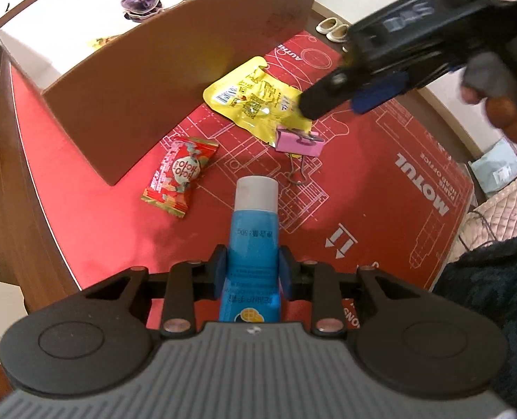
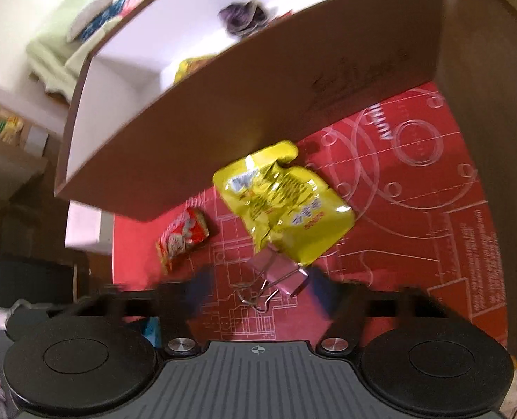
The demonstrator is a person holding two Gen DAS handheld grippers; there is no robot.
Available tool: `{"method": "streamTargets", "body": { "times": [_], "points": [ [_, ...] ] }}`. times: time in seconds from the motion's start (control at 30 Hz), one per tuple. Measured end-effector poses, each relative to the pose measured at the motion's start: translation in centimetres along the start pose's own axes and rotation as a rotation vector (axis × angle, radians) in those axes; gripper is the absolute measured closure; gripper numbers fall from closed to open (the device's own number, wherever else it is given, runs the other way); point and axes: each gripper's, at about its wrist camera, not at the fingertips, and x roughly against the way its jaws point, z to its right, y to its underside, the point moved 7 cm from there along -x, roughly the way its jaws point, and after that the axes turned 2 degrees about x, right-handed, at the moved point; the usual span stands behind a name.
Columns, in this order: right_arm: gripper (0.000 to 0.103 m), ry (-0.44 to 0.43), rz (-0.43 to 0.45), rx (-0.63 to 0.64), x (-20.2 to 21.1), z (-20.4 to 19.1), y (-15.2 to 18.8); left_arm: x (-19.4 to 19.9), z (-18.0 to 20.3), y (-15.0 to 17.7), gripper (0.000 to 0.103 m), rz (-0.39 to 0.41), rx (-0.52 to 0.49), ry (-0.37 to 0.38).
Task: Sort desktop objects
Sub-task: 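Grasp the pink binder clip with the right tool while the left tool holds the blue tube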
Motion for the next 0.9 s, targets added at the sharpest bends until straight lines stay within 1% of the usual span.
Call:
{"method": "streamTargets", "body": {
  "times": [0.13,0.2,0.3,0.37,0.43,0.47,0.5,0.53,0.57,0.63,0.73,0.77,0.8,0.83,0.87,0.9],
  "points": [
    [0.05,0.015,-0.032,0.062,-0.8,0.5,0.6,-0.1,-0.4,0.1,0.077,-0.002,0.026,0.01],
    [0.05,0.021,-0.038,0.112,-0.6,0.9,1.0,-0.2,-0.7,0.1,0.077,-0.001,0.036,0.013],
    [0.05,0.071,-0.027,0.177,0.4,2.1,1.3,-0.2,-1.0,0.0,0.077,0.004,0.057,0.024],
    [0.049,0.05,-0.015,0.173,1.3,2.6,1.2,-0.1,-1.2,-0.1,0.077,0.008,0.066,0.031],
    [0.049,0.007,-0.008,0.141,2.0,2.6,1.1,-0.1,-1.3,-0.3,0.077,0.008,0.071,0.033],
    [0.043,-0.014,-0.001,0.129,2.3,2.4,1.0,-0.1,-1.3,-0.3,0.077,0.008,0.074,0.035],
    [0.031,-0.021,0.01,0.14,2.4,1.9,0.8,-0.2,-1.4,-0.4,0.077,0.009,0.079,0.037],
    [0.012,-0.01,0.024,0.171,2.5,1.2,0.7,-0.2,-1.4,-0.4,0.077,0.009,0.082,0.041],
    [0.012,0.009,0.038,0.22,2.5,0.6,0.7,-0.2,-1.4,-0.5,0.077,0.01,0.086,0.045],
    [0.012,0.035,0.033,0.323,2.1,-0.4,0.9,-0.3,-1.3,-0.6,0.077,0.009,0.093,0.052],
    [0.012,0.038,0.01,0.413,1.3,-0.4,1.1,-0.3,-1.3,-0.7,0.077,0.008,0.093,0.052],
    [0.015,0.039,0.003,0.444,1.0,-0.4,1.2,-0.3,-1.3,-0.7,0.077,0.007,0.094,0.053],
    [0.02,0.04,-0.005,0.474,0.8,-0.4,1.3,-0.4,-1.3,-0.6,0.077,0.005,0.099,0.055],
    [0.035,0.041,-0.013,0.504,0.5,-0.4,1.4,-0.4,-1.4,-0.6,0.077,0.003,0.104,0.055],
    [0.039,0.041,-0.02,0.535,0.2,-0.4,1.5,-0.5,-1.5,-0.5,0.077,0.001,0.109,0.055],
    [0.039,0.042,-0.028,0.565,0.0,-0.4,1.6,-0.5,-1.6,-0.5,0.077,-0.002,0.112,0.054]
  ]
}}
